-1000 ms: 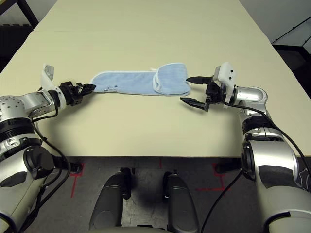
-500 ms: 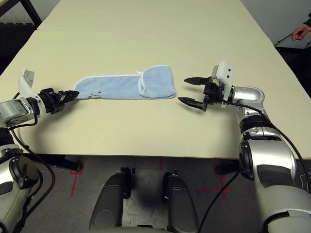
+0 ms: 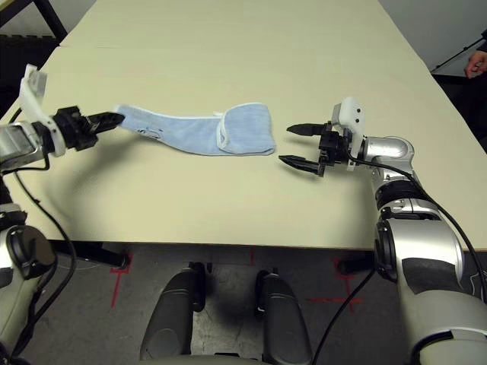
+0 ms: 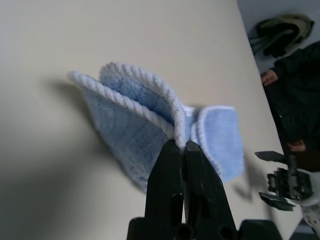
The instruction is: Fold the towel and set it aside.
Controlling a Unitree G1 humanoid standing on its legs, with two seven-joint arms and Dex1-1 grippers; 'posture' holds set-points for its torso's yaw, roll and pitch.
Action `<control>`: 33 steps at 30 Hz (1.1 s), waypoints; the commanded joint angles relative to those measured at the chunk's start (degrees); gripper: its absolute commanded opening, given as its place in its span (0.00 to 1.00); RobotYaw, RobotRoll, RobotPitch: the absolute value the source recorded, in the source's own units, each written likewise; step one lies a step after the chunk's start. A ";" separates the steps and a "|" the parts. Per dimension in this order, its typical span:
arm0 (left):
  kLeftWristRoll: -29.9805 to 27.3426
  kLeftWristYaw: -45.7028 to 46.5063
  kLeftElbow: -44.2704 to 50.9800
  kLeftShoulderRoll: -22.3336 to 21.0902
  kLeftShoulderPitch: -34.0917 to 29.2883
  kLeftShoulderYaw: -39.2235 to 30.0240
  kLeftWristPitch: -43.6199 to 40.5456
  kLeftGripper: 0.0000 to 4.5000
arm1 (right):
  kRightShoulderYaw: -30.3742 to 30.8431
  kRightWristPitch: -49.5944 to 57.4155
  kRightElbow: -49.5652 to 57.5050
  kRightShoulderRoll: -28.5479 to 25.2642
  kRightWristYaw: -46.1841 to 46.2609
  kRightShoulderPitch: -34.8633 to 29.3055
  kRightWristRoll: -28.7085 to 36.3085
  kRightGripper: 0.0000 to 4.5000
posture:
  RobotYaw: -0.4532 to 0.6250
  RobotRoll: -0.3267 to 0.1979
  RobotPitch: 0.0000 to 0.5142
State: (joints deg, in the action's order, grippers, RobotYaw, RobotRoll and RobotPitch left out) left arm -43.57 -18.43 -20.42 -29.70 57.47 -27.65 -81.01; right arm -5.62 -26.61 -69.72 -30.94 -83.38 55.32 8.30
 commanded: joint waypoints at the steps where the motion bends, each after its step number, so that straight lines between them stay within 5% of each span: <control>1: -0.37 -1.39 1.72 2.50 3.09 3.49 -0.16 0.01 | -0.89 1.88 0.19 -0.32 -1.74 0.42 0.76 1.00 | 0.52 0.62 0.30; 19: 3.60 -9.60 -3.19 3.29 6.84 13.45 4.93 0.01 | -2.60 5.59 1.07 -4.15 -4.70 -1.17 2.00 1.00 | 0.50 0.62 0.30; 33: 3.53 -8.32 0.63 17.06 8.58 17.80 3.51 0.01 | -2.36 5.37 1.07 -3.42 -4.10 -0.78 1.76 1.00 | 0.50 0.62 0.30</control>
State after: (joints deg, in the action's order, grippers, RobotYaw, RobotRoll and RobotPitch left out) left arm -40.96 -27.11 -20.84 -13.65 67.03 -11.64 -77.77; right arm -7.65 -20.75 -69.54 -34.09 -87.33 54.90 10.10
